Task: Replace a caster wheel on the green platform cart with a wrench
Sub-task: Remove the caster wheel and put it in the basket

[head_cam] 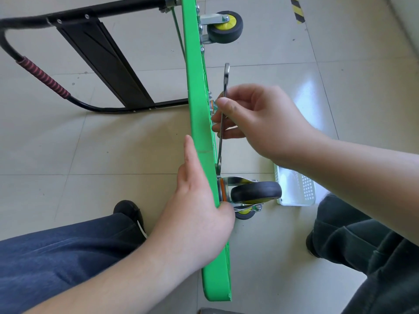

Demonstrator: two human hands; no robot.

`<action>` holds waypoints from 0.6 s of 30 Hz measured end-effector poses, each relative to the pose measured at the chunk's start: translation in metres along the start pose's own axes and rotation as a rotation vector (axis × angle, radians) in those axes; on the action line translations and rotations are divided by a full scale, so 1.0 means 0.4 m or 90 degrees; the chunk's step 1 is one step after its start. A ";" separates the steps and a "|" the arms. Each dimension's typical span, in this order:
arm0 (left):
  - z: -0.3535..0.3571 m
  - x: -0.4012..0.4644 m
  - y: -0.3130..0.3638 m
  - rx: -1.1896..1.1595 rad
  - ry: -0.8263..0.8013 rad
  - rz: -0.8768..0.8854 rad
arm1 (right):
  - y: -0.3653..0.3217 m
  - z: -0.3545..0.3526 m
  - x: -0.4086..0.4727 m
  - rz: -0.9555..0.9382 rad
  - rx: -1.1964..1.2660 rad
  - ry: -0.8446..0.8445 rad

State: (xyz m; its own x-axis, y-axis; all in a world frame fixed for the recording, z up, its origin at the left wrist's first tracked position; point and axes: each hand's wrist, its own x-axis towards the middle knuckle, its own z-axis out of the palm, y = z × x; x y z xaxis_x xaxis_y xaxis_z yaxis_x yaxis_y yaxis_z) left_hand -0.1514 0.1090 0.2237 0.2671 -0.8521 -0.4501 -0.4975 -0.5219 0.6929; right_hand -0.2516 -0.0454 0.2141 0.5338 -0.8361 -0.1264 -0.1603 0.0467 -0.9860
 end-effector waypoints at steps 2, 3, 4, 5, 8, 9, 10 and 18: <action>-0.001 0.000 -0.001 0.003 0.000 -0.008 | -0.008 0.002 -0.029 -0.048 -0.034 -0.007; 0.000 -0.001 -0.001 0.007 0.000 -0.013 | -0.008 0.002 -0.042 -0.063 -0.038 0.001; -0.001 -0.001 -0.001 0.012 0.001 -0.016 | -0.006 0.002 -0.054 -0.075 -0.037 0.014; 0.000 0.000 -0.002 0.014 0.002 -0.016 | -0.004 0.002 -0.064 -0.086 -0.037 0.026; 0.001 0.002 -0.002 0.006 0.004 -0.010 | 0.006 0.003 -0.099 -0.135 -0.056 0.031; 0.001 0.002 -0.002 0.000 0.003 -0.003 | 0.009 0.003 -0.112 -0.158 -0.074 0.024; 0.001 0.003 -0.004 -0.008 0.003 0.006 | 0.012 0.002 -0.123 -0.182 -0.098 0.017; 0.003 0.003 -0.001 -0.008 0.005 0.021 | 0.016 -0.008 -0.128 -0.214 -0.153 0.020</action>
State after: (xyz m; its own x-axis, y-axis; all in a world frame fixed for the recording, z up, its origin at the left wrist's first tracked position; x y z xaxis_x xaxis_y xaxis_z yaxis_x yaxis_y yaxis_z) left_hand -0.1517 0.1084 0.2222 0.2573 -0.8689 -0.4228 -0.4954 -0.4943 0.7143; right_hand -0.2828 -0.0040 0.2144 0.5647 -0.7993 0.2054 -0.1731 -0.3581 -0.9175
